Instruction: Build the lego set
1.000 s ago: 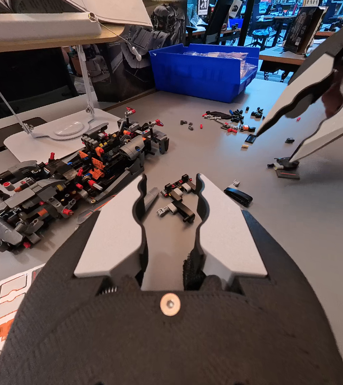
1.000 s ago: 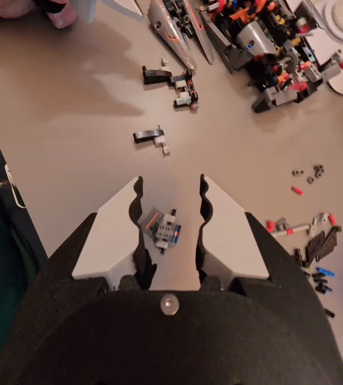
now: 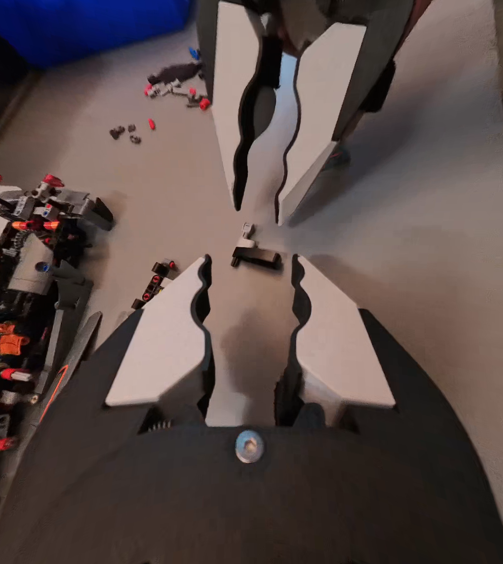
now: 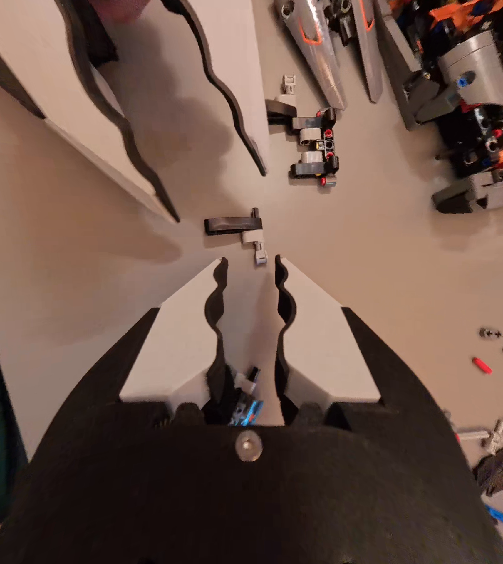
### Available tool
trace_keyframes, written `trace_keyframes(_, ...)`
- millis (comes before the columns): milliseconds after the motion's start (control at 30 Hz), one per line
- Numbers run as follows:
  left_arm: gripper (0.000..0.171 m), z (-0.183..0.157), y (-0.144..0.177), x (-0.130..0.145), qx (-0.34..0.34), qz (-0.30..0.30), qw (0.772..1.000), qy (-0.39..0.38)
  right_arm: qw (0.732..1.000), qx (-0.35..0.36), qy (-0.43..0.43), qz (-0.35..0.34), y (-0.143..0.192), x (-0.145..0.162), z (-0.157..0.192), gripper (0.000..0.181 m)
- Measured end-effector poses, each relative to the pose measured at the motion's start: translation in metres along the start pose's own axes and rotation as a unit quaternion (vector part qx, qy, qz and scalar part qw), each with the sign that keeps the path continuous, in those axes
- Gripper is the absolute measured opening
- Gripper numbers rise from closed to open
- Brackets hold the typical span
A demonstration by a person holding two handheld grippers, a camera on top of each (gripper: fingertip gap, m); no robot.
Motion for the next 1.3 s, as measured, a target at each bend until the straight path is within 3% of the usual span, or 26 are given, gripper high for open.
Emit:
trace_keyframes(133, 0.054, 0.001, -0.012, -0.002, 0.039, 0.005, 0.999, 0.016, 1.000, -0.013, 0.001, 0.016, -0.012, 0.005, -0.004, 0.021)
trace_keyframes(300, 0.054, 0.002, -0.025, 0.013, 0.049, 0.076, 0.996, -0.019, 0.999, -0.036, -0.002, 0.005, -0.016, 0.005, -0.005, 0.005)
trace_keyframes(467, 0.039, -0.001, -0.029, 0.013, 0.081, 0.064, 0.995, -0.004, 0.999, -0.047, 0.001, 0.002, -0.016, 0.005, -0.006, 0.005)
trace_keyframes(1033, 0.036, -0.005, -0.016, 0.016, 0.063, 0.081, 0.995, -0.009, 0.997, -0.070, 0.009, 0.021, 0.010, 0.027, -0.005, 0.005)
trace_keyframes(1067, 0.036, -0.005, -0.015, 0.017, 0.062, 0.081, 0.995, -0.007, 0.997, -0.070, 0.009, 0.021, 0.011, 0.028, -0.005, 0.006)
trace_keyframes(1167, 0.038, -0.005, -0.012, 0.019, 0.055, 0.073, 0.996, 0.007, 0.998, -0.058, 0.000, 0.022, 0.016, 0.028, -0.006, 0.040)
trace_keyframes(1300, 0.057, -0.007, -0.006, 0.017, 0.048, 0.060, 0.997, 0.015, 0.999, -0.024, -0.018, -0.030, 0.049, 0.024, -0.015, 0.038)
Point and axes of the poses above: each gripper's, where its closed fingertips meet, y back along the fingers, x out of its underside, z = x × y across the jaws, the point moved 6 cm from there along y, back along the fingers, and after that the axes turned 15 degrees about -z, right-handed, at the moved point
